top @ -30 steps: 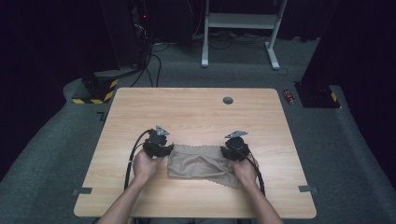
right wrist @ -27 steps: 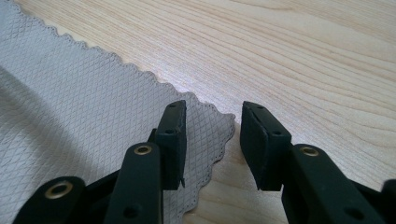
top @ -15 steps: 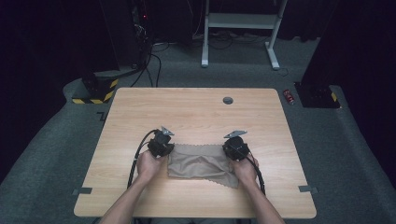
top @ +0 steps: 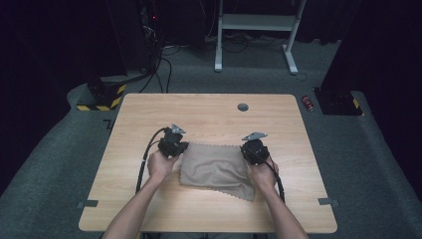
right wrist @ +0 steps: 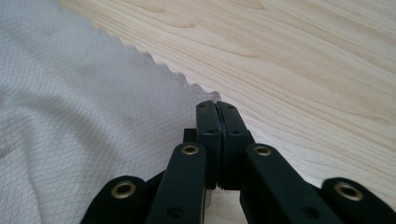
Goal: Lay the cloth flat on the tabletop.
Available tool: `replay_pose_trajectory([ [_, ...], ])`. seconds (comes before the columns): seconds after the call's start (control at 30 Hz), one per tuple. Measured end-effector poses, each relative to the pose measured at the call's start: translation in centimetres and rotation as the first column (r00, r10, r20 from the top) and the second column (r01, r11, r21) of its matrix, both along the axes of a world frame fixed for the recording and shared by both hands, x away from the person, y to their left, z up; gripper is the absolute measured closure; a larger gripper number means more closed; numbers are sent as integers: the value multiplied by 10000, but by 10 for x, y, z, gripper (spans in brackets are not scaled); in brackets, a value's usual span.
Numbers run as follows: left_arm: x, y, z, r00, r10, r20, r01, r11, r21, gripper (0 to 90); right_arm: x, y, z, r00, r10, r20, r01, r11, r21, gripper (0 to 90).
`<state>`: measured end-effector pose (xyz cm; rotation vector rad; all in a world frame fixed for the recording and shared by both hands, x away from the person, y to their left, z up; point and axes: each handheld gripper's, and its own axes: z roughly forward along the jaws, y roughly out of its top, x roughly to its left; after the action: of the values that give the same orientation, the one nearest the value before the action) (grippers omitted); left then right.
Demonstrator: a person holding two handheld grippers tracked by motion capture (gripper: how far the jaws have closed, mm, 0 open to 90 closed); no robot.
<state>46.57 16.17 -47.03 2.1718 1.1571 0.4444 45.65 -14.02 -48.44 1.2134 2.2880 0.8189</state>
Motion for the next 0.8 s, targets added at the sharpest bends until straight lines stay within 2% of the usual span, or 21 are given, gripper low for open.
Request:
replay_pose_trajectory([
  [0.03, 2, 0, 0, 10000, 52, 2, -52, 9999, -97, 896, 2, -1, 1, 10000, -42, 17, 42, 10000, -45, 887],
  [0.13, 10, -2, 3, 10000, 16, -44, -16, 9999, 149, 896, 7, -3, 3, 9999, -148, 60, 148, 9999, -69, 888],
  [0.17, 13, -3, 4, 10000, 76, 60, -76, 9999, 97, 896, 9, -2, 3, 9997, -210, 132, 211, 9997, -88, 888],
  [0.3, 23, -8, 5, 9997, 218, 53, -219, 9995, 207, 895, 22, -1, 4, 9992, -388, 83, 391, 9983, -426, 888],
  [0.4, 30, -12, 0, 9987, 480, 155, -485, 9983, 337, 894, 32, 0, 5, 9981, -610, -64, 607, 9974, -385, 888],
  [0.47, 35, -14, -6, 9983, 588, 33, -589, 9963, 620, 892, 36, 2, 4, 9980, -631, -37, 628, 9969, -474, 888],
  [0.53, 39, -16, -10, 9979, 645, -66, -639, 9954, 716, 891, 40, 2, 1, 9974, -711, -75, 707, 9962, -515, 887],
  [0.6, 43, -20, -12, 9984, 553, -145, -540, 9954, 795, 881, 44, 3, -4, 9952, -925, -327, 905, 9942, -577, 882],
  [0.7, 43, -23, -14, 9979, 623, -151, -611, 9956, 710, 758, 47, 3, -8, 9950, -910, -409, 876, 9930, -795, 823],
  [0.8, 35, -21, -12, 9982, 599, -3, -597, 9963, 625, 673, 42, 1, -2, 9962, -797, -336, 785, 9962, -375, 753],
])
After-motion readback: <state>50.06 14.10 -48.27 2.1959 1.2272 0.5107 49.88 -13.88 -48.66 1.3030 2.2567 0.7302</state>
